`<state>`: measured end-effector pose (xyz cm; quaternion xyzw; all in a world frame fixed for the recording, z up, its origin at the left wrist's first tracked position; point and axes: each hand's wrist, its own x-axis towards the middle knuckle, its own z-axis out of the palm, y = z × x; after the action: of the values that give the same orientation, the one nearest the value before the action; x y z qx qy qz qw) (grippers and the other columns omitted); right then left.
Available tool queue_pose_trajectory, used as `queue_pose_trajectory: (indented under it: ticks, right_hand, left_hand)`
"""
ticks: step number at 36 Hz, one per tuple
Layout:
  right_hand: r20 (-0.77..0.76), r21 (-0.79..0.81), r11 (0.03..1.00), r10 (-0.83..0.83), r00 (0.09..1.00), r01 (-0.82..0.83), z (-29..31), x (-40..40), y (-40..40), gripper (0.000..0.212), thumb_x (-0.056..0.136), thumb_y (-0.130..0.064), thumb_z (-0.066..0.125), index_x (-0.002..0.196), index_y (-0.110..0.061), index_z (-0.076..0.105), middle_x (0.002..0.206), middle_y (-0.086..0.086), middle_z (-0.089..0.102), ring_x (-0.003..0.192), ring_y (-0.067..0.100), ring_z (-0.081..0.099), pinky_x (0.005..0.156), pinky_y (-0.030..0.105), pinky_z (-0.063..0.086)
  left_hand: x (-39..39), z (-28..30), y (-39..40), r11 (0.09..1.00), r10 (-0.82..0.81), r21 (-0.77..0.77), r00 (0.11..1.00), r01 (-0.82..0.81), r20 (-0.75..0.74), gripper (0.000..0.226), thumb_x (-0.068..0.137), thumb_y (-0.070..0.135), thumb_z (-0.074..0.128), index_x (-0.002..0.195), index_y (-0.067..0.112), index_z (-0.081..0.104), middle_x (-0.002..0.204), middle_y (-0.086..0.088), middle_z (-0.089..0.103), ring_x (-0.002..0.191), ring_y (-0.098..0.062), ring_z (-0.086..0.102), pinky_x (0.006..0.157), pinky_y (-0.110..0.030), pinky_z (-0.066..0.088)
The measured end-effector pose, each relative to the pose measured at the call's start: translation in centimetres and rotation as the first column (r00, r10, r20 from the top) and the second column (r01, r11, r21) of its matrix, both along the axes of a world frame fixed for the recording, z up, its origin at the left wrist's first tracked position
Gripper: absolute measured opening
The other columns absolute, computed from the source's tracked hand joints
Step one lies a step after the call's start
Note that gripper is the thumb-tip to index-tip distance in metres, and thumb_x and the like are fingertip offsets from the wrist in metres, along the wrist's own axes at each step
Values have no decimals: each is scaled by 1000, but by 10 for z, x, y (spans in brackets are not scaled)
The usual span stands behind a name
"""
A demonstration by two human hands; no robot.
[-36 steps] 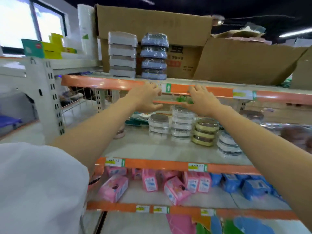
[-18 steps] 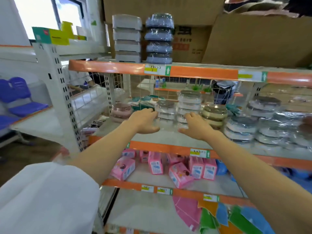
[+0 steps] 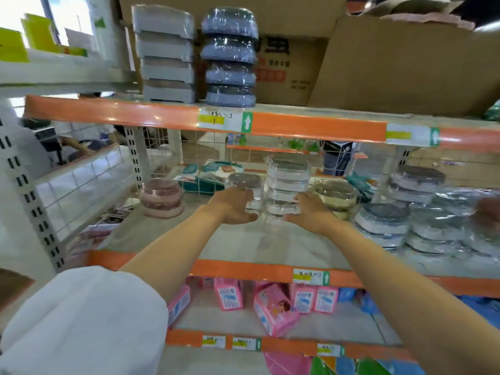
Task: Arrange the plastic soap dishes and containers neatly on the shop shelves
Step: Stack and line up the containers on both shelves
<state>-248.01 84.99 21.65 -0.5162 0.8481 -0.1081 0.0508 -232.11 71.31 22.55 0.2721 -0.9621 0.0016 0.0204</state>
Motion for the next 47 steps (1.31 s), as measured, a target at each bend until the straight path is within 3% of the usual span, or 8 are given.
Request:
queue_pose_trajectory:
  ticks: [8,16,24,27,33,38,42,47]
  right_hand:
    - [0,-32,999,26,1000,-26,-20,-12,-54,60,93,-42,58,136,-5,40,137,14,41,127,31,39,100,40,39]
    - [36,3,988,153,988,-153,-37,7,-118,72,92,-46,58,143,-4,32,149,16,31,137,30,30,107,38,34]
    - [80,-9,950,312,947,-312,-48,51,-181,76,91,-46,59,147,-4,28,153,14,28,139,29,30,111,39,32]
    - [108,-17,946,323,940,-323,-55,69,-203,70,90,-45,60,143,-7,34,148,13,32,135,28,34,106,37,34]
    - [144,-38,942,335,931,-333,-72,105,-256,78,84,-52,64,143,-8,35,145,11,36,130,26,40,100,37,39]
    - [165,-120,940,335,928,-318,-89,123,-302,78,82,-53,68,137,-5,39,138,14,40,123,27,43,91,32,37]
    - [219,-163,938,336,916,-305,-100,132,-331,94,72,-60,72,140,-5,37,139,13,41,126,29,43,103,39,41]
    - [345,-240,942,310,886,-237,-108,137,-367,140,42,-87,64,150,-10,19,150,10,33,136,30,36,110,46,36]
  left_hand:
    - [-16,-21,-49,999,-34,-4,998,34,-55,58,88,50,56,136,18,48,141,-1,45,128,-23,46,100,-41,44]
    - [16,-39,-88,995,89,54,995,-87,-52,60,88,45,58,143,27,40,143,1,45,129,-22,45,102,-36,41]
    - [86,-58,-115,957,284,75,957,-280,-55,65,86,49,60,137,13,45,141,-6,47,126,-25,48,104,-38,41]
    - [113,-64,-125,942,333,86,938,-326,-97,73,85,43,63,146,15,34,143,-5,46,127,-27,48,104,-34,41]
    - [155,-81,-163,921,390,60,913,-386,-117,64,84,41,64,142,25,41,145,1,46,128,-22,48,101,-34,43]
    - [171,-96,-201,887,461,70,880,-456,-114,67,84,42,64,142,18,40,141,-4,47,124,-26,50,98,-35,43]
    - [177,-108,-229,889,457,72,882,-452,-114,67,85,40,64,143,16,38,141,-4,48,124,-24,50,98,-34,43]
    - [180,-117,-251,887,462,69,879,-456,-118,62,85,41,62,139,18,42,141,-2,48,126,-25,48,99,-37,43]
